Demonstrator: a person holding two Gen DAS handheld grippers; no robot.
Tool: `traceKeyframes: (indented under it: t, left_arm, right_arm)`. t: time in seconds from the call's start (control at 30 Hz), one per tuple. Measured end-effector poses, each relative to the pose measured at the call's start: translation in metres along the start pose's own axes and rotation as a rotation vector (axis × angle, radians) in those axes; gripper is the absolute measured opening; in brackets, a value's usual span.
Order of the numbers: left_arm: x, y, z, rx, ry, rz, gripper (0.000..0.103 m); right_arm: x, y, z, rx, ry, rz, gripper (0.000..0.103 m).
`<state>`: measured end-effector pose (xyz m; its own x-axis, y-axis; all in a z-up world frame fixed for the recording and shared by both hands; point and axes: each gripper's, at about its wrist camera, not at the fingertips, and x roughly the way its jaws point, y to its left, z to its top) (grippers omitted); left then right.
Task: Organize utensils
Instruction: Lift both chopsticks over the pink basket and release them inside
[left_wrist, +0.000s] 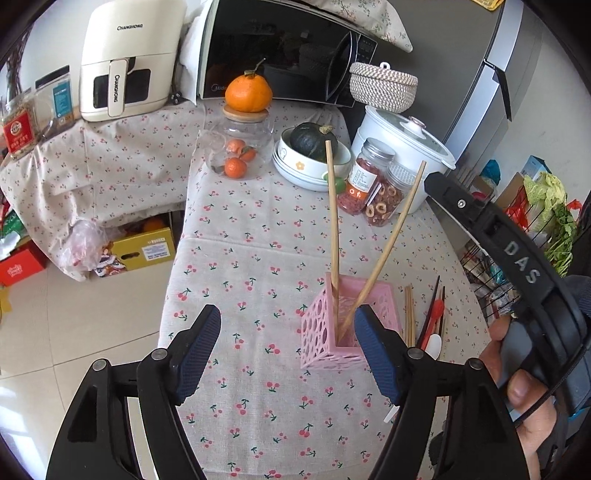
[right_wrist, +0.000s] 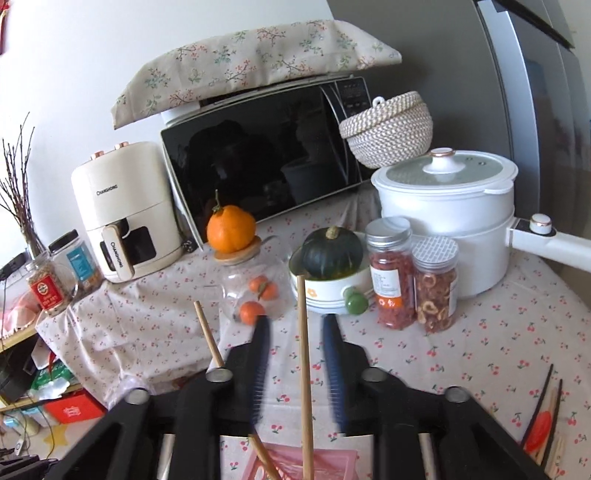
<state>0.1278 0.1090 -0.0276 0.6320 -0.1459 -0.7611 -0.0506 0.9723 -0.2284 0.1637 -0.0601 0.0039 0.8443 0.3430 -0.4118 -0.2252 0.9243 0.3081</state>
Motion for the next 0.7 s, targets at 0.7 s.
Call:
traceKeyframes:
  t: [0.7]
  left_arm:
    - [-0.02,-0.057,-0.047,0.107,0.043,-0.035,0.09]
  right_arm:
    - [-0.106,-0.095,-0.007,-0.035,0.145,-0.214,0.095]
